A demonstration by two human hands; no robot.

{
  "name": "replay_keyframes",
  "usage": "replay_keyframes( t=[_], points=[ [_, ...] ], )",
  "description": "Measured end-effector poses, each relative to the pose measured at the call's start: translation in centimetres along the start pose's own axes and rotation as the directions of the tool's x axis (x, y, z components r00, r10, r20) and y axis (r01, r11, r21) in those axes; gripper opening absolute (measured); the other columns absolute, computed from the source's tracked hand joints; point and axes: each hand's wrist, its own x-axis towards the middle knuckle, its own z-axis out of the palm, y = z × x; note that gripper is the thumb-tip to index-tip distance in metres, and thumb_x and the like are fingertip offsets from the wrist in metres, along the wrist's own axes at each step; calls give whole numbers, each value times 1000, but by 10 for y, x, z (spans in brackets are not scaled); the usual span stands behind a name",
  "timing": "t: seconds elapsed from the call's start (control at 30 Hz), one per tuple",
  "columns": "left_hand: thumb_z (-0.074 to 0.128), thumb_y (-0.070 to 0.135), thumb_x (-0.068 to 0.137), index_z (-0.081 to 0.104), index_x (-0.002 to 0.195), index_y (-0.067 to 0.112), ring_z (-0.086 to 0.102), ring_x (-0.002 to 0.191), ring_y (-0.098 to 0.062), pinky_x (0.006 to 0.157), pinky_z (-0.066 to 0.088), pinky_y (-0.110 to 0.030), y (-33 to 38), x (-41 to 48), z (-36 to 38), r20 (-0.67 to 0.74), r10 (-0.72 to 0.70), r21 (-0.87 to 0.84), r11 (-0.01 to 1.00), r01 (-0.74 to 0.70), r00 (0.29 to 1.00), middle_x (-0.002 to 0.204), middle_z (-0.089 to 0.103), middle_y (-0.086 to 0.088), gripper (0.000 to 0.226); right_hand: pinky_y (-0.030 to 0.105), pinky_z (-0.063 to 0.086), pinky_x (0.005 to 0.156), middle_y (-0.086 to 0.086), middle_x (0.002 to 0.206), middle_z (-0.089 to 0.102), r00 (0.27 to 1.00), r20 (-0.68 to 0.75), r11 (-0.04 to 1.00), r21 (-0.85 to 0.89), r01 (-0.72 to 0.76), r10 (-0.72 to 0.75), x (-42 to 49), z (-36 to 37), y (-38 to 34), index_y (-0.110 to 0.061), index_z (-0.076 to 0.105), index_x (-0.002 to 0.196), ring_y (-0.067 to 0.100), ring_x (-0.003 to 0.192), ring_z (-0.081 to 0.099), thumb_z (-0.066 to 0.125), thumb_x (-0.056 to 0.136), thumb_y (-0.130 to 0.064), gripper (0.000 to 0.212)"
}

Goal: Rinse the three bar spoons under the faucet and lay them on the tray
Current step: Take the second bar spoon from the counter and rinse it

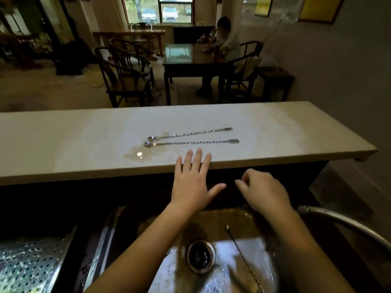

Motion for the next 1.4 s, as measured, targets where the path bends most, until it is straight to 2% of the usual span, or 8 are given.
replay_keyframes(
  t=[0.13, 0.23, 0.37, 0.5, 0.67, 0.83, 1.17, 1.4],
  points=[
    [22, 75, 79, 3, 146, 22, -5, 144, -28, 115, -6, -48, -2, 2, -3, 51, 1, -25, 1000, 0, 999, 158, 1, -6, 87, 31, 44, 61, 4, 84, 63, 989, -88, 992, -47, 118, -122, 29, -60, -25, -13, 61, 94, 23, 74, 58, 48, 93, -29, 21],
    [23, 76, 78, 2, 146, 22, -8, 144, -29, 114, -7, -49, -2, 3, -4, 85, 3, -35, 999, 0, 996, 158, -1, -6, 89, 34, 47, 72, 9, 103, 66, 954, -61, 953, -100, 287, -294, 71, -67, -49, -12, 62, 105, 27, 92, 59, 49, 92, -17, 20],
    [23, 76, 78, 3, 146, 22, -10, 143, -28, 114, -8, -49, -3, 4, -6, 114, 3, -65, 998, 4, 994, 158, -3, -6, 90, 37, 47, 89, 7, 121, 58, 887, 119, 848, -260, 462, -447, 117, -43, -72, -14, 55, 117, 25, 108, 53, 52, 90, -15, 27],
    [24, 75, 79, 5, 146, 21, -11, 143, -28, 114, -10, -49, -3, 5, -6, 129, 10, -82, 997, 0, 992, 158, -3, -7, 88, 36, 47, 75, 6, 110, 58, 845, 224, 746, -399, 534, -485, 133, -22, -80, -14, 54, 102, 23, 87, 51, 56, 82, -5, 22],
    [26, 74, 79, 10, 145, 18, -10, 143, -28, 114, -9, -49, -2, 5, -5, 116, 12, -89, 996, -2, 993, 158, -1, -8, 88, 31, 38, 65, 9, 107, 57, 784, 237, 653, -444, 613, -574, 135, -10, -80, -11, 51, 104, 27, 95, 55, 45, 88, -4, 19],
    [26, 74, 79, 6, 146, 20, -11, 143, -27, 114, -9, -49, -2, 4, -3, 115, 17, -93, 996, -6, 993, 158, -2, -7, 88, 32, 35, 58, 4, 85, 51, 818, 244, 715, -400, 574, -520, 124, -19, -69, -16, 40, 79, 22, 71, 43, 46, 87, -8, 12],
    [21, 69, 83, 13, 145, 19, -3, 144, -25, 115, -7, -46, -4, 5, -4, 92, 8, -173, 985, 8, 996, 158, 5, -6, 80, 33, 35, 61, 9, 86, 54, 926, -9, 911, -179, 371, -379, 52, -53, -35, -11, 45, 81, 27, 74, 48, 47, 83, -2, 10],
    [11, 74, 76, 20, 143, 13, 11, 143, -24, 116, -6, -43, 9, 13, -21, 85, -44, -507, 858, 81, 995, 152, 28, -9, 91, 31, 41, 61, 2, 82, 53, 954, -225, 975, 54, 213, -196, -24, -36, -1, -10, 52, 88, 20, 73, 51, 53, 86, -8, 3]
  ],
)
